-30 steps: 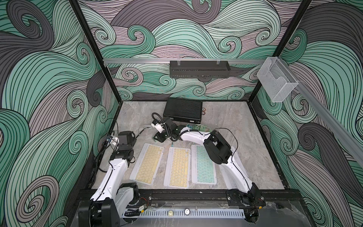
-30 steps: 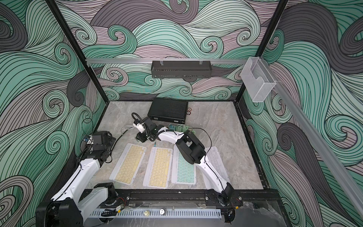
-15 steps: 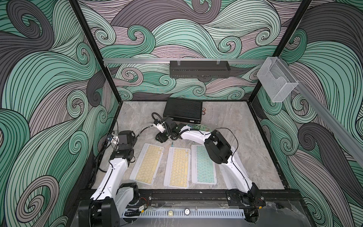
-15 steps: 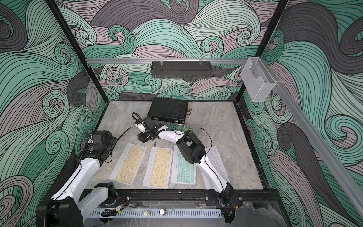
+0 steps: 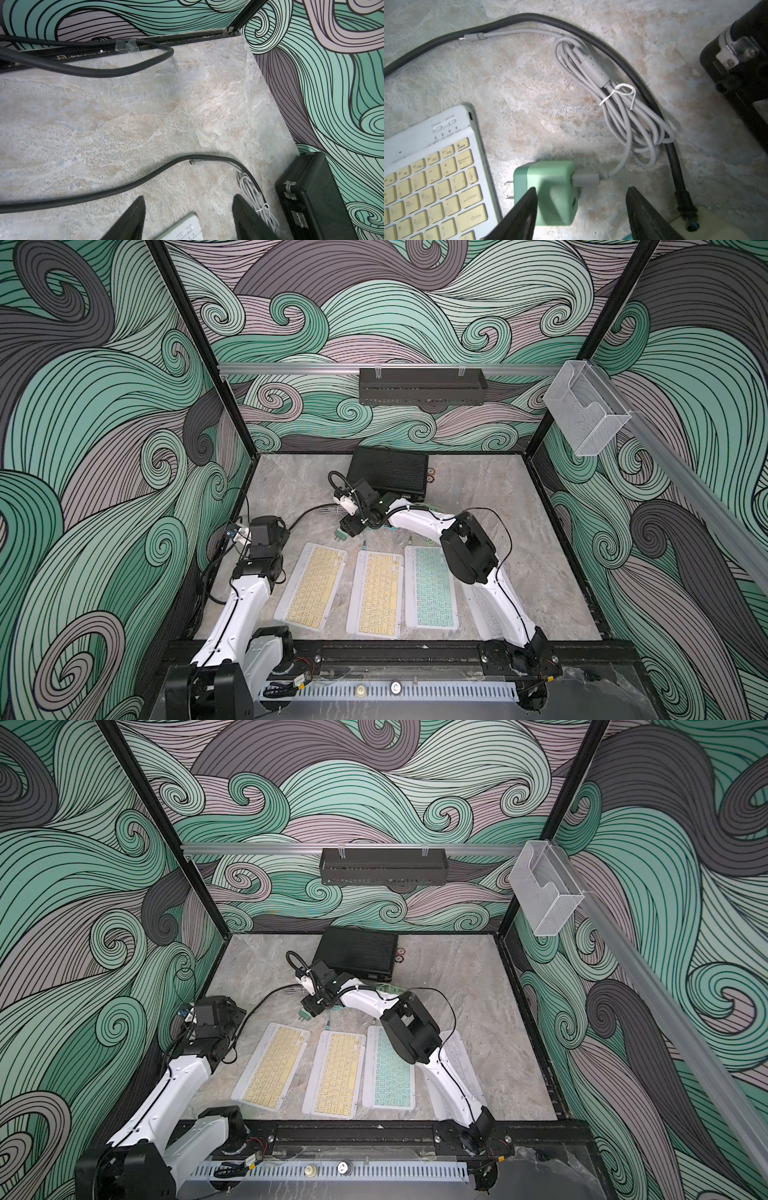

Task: Unplug the wireless keyboard
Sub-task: Place the plug at the center of the board.

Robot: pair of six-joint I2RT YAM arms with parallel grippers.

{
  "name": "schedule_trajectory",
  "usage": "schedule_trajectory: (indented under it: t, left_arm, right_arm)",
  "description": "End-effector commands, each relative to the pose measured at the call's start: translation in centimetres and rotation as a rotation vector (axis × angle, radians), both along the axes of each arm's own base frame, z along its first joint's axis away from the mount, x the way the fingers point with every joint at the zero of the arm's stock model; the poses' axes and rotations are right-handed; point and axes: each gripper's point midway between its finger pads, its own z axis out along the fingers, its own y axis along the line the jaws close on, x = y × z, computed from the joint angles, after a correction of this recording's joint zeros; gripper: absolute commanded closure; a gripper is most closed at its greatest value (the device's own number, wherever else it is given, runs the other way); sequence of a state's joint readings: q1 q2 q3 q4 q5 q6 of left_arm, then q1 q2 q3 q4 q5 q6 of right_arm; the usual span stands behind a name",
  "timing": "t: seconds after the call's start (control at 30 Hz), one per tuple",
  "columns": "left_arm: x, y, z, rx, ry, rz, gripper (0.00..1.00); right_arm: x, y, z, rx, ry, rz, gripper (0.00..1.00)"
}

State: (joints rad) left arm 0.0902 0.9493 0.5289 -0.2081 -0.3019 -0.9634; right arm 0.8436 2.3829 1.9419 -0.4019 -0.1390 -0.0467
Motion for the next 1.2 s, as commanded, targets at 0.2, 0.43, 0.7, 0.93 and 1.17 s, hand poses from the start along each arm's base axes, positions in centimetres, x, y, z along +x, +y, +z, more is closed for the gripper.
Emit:
schedule_trajectory:
  t: [0.2, 0.43, 0.7, 0.93, 1.17]
  left_arm:
    - [0.9, -0.2, 2.2, 0.011, -0.048, -0.035, 0.32]
    - [2.1, -1.8, 3.2, 0.021, -0.084, -0.169, 0.29]
    - [3.7, -3.9, 4.1, 0.031, -0.131, -0.329, 0.27]
    - [5.5, -6.8, 4.4, 0.027, -0.173, -0.495, 0.27]
    - [6.9, -11.0, 2.3, 0.114, 0.002, -0.697, 0.27]
  right_arm:
    - [-1.3, 2.4, 2.0, 0.156, 0.039, 0.02, 0.43]
    - [-1.6, 5.1, 2.0, 0.238, 0.091, 0.037, 0.46]
    - [-1.0, 4.4, 4.9, 0.234, -0.008, 0.009, 0.52]
    - [-0.3, -3.5, 14.5, 0.346, -0.194, -0.142, 0.53]
    - [-2.9, -14.0, 20.5, 0.414, -0.405, -0.295, 0.46]
